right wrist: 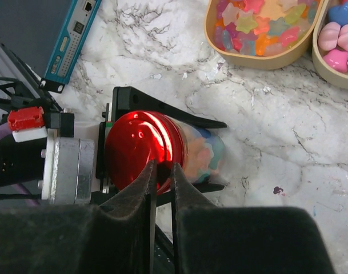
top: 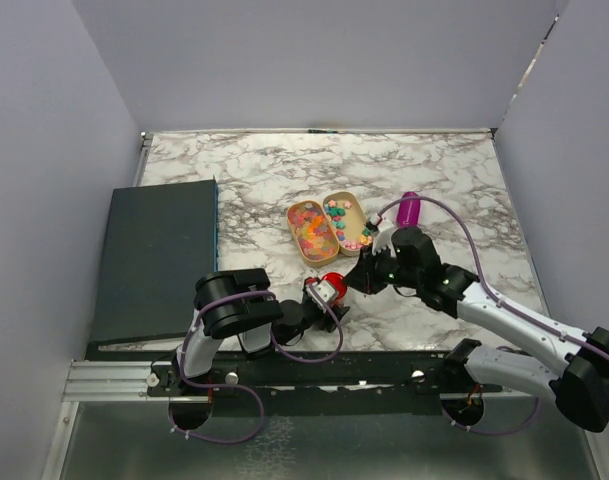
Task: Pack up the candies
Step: Screw the bottle lid onto the packing bottle.
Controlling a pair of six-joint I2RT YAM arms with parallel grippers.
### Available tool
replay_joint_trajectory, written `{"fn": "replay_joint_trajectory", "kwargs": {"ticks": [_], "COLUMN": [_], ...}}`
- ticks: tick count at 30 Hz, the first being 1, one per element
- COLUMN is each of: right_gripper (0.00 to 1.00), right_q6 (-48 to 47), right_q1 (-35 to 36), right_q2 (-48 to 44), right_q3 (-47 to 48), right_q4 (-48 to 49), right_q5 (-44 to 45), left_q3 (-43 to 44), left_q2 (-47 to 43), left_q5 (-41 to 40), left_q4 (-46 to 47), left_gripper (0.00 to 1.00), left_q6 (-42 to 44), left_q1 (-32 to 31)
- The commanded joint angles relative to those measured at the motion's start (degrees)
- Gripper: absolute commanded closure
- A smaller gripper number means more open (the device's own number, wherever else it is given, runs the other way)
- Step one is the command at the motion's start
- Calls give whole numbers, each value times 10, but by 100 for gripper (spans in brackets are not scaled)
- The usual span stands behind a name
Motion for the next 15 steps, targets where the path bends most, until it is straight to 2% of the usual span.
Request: {"fn": "replay_joint_trajectory", "kwargs": {"ticks": [1,7,10,15], "right_gripper": [98,100,100,96], "right_q6": [24,68,88,86], "right_q1": [14,75,113,118], "right_q2": [-29,-52,-60,-98], "right_q3": [-46,-71,-63,-27], "right_q4": [-60,-53,-59,-117], "right_q5": [-49,-45,-8,66], "left_q3": [-20,-17,-17,-18], "left_q2": [57,58,59,60], "left_q5": [31,28,30,33], "left_q4": [139,138,138,138], "left_gripper": [64,65,65,65], "left_q6": [-65,-63,-64,-65], "left_q1": [9,11,11,11]}}
